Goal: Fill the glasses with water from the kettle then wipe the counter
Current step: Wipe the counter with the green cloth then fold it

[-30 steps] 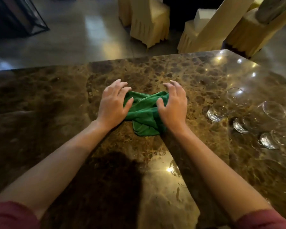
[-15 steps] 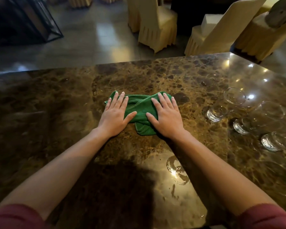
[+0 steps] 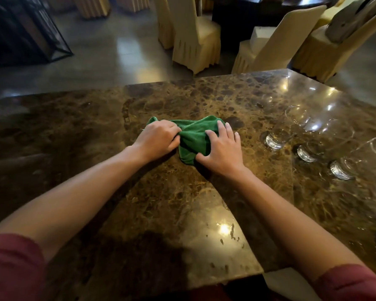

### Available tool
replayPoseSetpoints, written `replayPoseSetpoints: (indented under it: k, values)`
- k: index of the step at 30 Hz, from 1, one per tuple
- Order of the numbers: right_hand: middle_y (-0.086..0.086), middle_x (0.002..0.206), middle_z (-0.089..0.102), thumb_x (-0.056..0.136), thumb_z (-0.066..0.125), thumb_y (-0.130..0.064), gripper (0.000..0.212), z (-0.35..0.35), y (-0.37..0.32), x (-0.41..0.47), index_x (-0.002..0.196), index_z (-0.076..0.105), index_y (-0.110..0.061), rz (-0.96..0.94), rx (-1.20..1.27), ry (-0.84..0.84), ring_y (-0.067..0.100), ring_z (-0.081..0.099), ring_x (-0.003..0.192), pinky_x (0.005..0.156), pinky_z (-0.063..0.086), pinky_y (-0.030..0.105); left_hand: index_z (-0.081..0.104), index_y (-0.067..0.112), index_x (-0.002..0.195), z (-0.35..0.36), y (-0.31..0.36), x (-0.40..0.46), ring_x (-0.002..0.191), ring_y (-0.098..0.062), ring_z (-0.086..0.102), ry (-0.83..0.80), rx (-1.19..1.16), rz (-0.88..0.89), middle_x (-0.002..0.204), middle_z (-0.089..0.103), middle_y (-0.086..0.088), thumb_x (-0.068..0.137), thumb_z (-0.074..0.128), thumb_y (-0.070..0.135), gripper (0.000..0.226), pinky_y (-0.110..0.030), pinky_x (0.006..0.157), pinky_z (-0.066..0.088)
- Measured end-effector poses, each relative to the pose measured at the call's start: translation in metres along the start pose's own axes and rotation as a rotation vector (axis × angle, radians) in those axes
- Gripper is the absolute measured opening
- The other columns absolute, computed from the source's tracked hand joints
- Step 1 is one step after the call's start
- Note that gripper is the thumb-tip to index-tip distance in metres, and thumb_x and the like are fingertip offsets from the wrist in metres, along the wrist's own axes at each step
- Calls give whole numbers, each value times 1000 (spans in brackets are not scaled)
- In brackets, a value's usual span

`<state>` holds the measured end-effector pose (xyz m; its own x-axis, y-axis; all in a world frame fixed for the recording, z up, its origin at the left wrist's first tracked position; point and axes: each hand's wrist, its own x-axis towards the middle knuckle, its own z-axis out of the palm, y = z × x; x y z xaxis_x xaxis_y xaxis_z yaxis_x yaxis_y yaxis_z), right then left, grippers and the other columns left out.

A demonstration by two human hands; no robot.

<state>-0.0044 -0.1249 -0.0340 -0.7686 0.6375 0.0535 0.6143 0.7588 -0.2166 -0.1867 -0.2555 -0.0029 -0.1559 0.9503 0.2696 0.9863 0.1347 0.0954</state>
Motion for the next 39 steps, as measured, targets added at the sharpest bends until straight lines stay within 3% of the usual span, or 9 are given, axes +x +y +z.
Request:
replayPoseSetpoints:
  k: [6, 11, 14, 18, 22, 26, 30, 34, 39]
  values:
    - [17, 122, 62, 96, 56, -42, 43, -28, -22, 17, 124, 64, -10, 298, 230, 100, 43, 65, 106, 84, 50, 45, 67, 16, 125, -27, 15, 17, 98, -24, 72, 236, -211, -97, 111, 76, -5, 103, 50, 29, 31, -42, 81, 57]
    - [16, 109, 76, 100, 43, -2, 35, -47, -41, 34, 115, 75, -7, 613, 1513, 166, 33, 72, 101, 74, 63, 38, 67, 14, 128, -24, 29, 15, 100, -16, 71, 387, -444, -225, 113, 75, -3, 105, 50, 22, 29, -32, 88, 56]
    - [19, 111, 74, 99, 35, 9, 44, -36, -56, 21, 121, 71, -6, 773, 1929, 147, 33, 71, 95, 65, 62, 38, 68, 9, 127, -8, 38, 9, 121, -19, 64, 427, -459, -205, 128, 70, -7, 103, 53, 13, 29, -33, 106, 48]
    - [18, 127, 70, 88, 40, 17, 56, -14, -39, -14, 133, 66, -4, 629, 1336, 231, 31, 66, 117, 109, 52, 49, 64, 8, 135, 20, 41, -5, 143, -31, 45, 218, -434, -158, 144, 58, -14, 98, 62, 16, 37, -45, 120, 32]
    - [8, 135, 67, 85, 50, 9, 58, -17, -3, -28, 138, 63, -9, 356, 742, 226, 22, 58, 127, 115, 41, 32, 33, 14, 158, 50, 37, -20, 156, -21, 14, -174, -402, -182, 165, 31, -4, 98, 51, 59, 77, -44, 127, 12]
    - [1, 135, 59, 87, 62, -12, 55, -36, 11, -26, 142, 60, -10, 199, 680, 147, 14, 52, 127, 115, 37, 29, 36, 16, 157, 54, 29, -12, 156, -17, 14, -136, -536, -256, 164, 33, -3, 106, 34, 50, 61, -39, 127, 11]
    - [8, 165, 43, 104, 51, -33, 50, -26, -11, -9, 151, 56, -16, 57, 404, 126, 25, 34, 154, 126, 26, 45, 33, 13, 158, 58, 29, -7, 157, -22, 12, -141, -294, -235, 165, 30, -5, 109, 30, 43, 57, -43, 127, 9]
    - [3, 176, 17, 108, 31, -60, 64, 0, 0, -4, 166, 27, -34, 128, 14, -116, 29, 14, 162, 128, 12, 57, 21, 15, 161, 63, 21, -13, 157, -21, 3, -229, -122, -259, 169, 17, -2, 107, 17, 51, 65, -45, 127, 3]
    - [11, 177, 9, 104, 23, -68, 75, -1, 5, -6, 169, 8, -33, 238, -11, -210, 34, 7, 163, 127, 6, 62, 13, 19, 162, 56, 19, -18, 157, -18, -4, -320, -109, -334, 171, 8, 2, 105, 15, 56, 68, -50, 126, -1]
